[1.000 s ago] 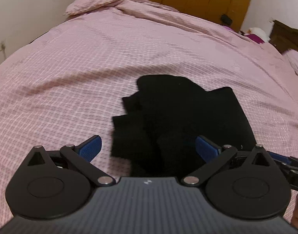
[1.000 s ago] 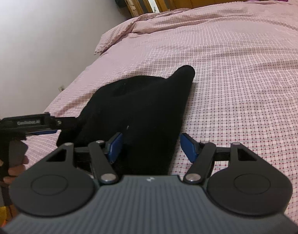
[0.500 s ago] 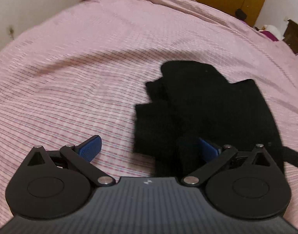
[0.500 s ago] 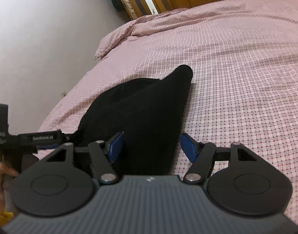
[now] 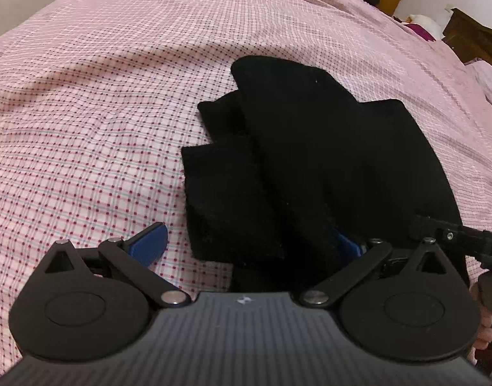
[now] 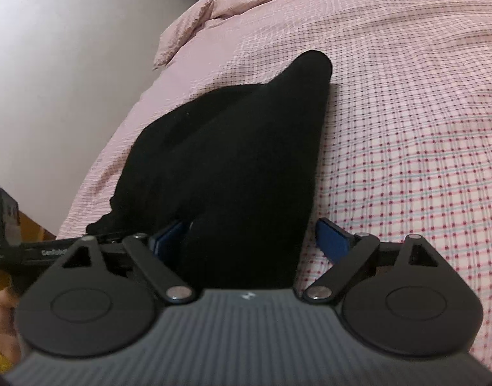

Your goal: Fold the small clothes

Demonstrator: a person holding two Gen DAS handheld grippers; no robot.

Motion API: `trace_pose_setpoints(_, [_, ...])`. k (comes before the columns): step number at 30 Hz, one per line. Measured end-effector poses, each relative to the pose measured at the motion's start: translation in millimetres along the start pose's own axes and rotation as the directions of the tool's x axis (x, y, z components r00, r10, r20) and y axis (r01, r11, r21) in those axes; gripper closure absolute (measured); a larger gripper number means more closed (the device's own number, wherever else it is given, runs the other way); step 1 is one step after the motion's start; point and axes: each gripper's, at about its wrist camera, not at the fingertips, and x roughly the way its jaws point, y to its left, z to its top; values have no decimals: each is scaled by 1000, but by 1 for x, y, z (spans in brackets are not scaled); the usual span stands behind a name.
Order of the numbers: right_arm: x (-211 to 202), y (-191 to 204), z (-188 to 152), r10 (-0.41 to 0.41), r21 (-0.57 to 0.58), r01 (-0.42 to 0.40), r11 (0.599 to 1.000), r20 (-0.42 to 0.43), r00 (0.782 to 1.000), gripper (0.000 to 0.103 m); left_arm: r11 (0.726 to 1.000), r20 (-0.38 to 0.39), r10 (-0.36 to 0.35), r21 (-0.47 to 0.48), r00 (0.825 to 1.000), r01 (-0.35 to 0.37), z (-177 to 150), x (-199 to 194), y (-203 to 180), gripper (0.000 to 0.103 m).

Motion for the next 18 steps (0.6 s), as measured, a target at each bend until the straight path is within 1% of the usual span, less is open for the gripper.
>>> trace_pose_setpoints(3, [3, -1, 3, 17, -7, -17, 1000, -15, 1000, 12, 1000, 9, -14, 9, 1000, 14, -1, 1, 0, 0])
trace_pose_setpoints(5, [4, -4, 4, 34, 8, -34, 999, -17, 999, 12, 1000, 13, -22, 6, 1000, 22, 0, 2, 1, 0])
trace_pose_setpoints(13, [-1, -18, 0, 80, 19, -80, 997, 16, 997, 12, 999, 14, -32, 11, 999, 32, 1, 4, 2, 0])
trace_pose_setpoints(18, [-1, -21, 2, 91, 48, -92, 995, 11, 996, 11, 999, 13, -32, 11, 999, 32, 1, 4, 2, 0])
